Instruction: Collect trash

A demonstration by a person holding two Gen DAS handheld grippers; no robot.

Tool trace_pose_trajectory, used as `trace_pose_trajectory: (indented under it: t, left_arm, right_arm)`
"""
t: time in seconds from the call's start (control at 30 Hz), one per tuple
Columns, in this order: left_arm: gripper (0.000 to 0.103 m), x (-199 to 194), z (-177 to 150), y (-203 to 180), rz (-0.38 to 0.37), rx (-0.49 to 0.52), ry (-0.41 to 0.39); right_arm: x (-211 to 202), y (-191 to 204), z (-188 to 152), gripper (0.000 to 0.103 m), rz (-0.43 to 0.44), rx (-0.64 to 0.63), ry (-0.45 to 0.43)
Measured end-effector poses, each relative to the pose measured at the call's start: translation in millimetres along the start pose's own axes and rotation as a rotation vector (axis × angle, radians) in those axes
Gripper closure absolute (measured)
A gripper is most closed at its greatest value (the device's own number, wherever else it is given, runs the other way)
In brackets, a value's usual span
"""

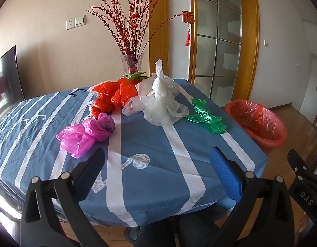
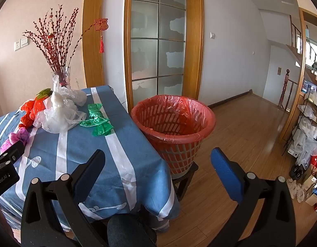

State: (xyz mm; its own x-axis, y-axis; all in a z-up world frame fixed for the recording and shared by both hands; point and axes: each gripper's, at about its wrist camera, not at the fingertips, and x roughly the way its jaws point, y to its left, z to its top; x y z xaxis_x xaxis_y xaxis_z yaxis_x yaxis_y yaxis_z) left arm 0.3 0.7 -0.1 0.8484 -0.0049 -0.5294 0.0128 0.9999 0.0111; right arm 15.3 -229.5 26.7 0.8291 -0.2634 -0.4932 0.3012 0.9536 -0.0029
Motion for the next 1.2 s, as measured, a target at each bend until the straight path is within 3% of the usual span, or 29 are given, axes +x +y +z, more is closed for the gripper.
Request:
trace_pose_trajectory:
  t: [1.2]
  left_arm:
    - [0.004,-0.2,-0.1,-0.5,0.002,-0.003,0.005]
  right_arm:
    - [1.9,1.1,-1.7,0.002,-0.002,-0.004,0.001]
